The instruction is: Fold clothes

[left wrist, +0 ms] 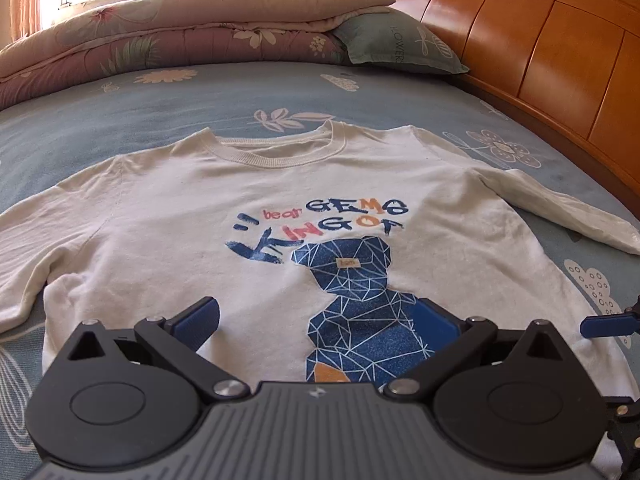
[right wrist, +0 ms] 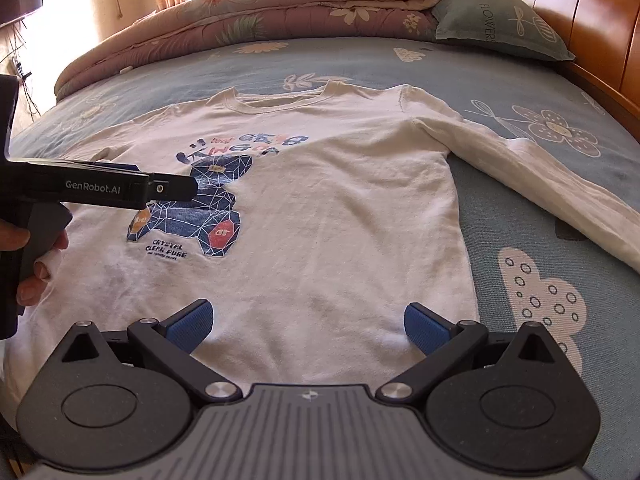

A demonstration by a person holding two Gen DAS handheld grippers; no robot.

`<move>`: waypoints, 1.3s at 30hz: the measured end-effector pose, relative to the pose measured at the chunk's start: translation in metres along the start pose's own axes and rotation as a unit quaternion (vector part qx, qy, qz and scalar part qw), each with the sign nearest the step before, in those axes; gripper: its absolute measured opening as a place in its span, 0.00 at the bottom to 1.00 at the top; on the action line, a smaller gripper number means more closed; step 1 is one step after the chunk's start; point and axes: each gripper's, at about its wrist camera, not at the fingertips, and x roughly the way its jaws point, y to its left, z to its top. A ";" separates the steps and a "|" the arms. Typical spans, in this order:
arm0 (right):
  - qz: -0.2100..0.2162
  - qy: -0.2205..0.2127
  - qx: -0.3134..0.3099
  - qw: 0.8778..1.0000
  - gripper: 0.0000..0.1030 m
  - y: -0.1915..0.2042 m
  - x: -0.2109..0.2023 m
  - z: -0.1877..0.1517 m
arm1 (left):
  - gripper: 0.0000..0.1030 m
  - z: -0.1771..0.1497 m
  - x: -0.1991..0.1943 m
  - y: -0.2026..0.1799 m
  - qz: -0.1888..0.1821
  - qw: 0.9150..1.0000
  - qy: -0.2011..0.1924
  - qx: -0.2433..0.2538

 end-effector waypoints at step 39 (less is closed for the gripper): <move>0.138 0.014 0.025 0.990 1.00 0.002 -0.038 -0.029 | 0.99 0.003 -0.001 0.013 0.044 0.999 0.031 -0.003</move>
